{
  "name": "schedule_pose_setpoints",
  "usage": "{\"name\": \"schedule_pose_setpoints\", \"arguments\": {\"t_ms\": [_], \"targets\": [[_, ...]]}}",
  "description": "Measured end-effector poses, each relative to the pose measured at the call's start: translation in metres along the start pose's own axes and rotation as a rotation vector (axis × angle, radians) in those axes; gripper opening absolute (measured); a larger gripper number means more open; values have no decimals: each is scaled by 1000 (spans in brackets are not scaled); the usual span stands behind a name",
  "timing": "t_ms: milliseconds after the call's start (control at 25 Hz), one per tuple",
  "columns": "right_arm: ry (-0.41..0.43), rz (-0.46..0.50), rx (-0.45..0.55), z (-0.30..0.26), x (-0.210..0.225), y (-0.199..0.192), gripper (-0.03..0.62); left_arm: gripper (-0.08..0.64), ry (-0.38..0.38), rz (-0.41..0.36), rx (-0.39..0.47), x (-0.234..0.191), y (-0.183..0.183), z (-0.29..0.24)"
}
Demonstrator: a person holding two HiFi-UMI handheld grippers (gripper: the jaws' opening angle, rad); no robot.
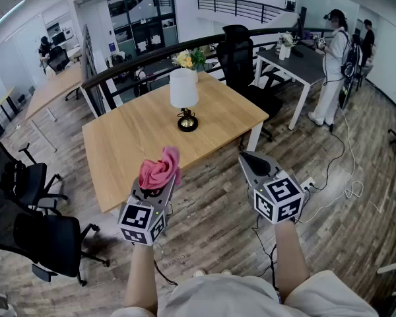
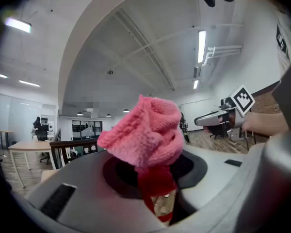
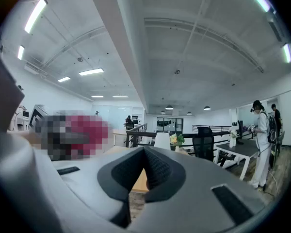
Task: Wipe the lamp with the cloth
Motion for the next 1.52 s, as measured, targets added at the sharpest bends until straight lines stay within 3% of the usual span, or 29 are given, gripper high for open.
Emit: {"name": "schedule_pose_setpoints", "arguments": {"t_ms": [480,840,1120,1520], "targets": [[1,-8,27,14,24,-10,11,166,31,-3,-8,34,2,-4],[29,28,24,-10,41,-9,11,166,43,10,-6,26,-6,-34],[18,25,30,-74,78,-14,12,166,39,27,-9,-12,-26,-100],[-26,16,18,-207,146,9,12,166,23,28,-13,-112,-25,-217]]}}
Point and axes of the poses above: the fingertips, and each gripper's own axes: z backward along the fingers, x to its right, y out of its top, the point moved 6 cm from there along z, backward along the fingers, and after that the axes turned 8 degrees about y, right-handed, at the moved point
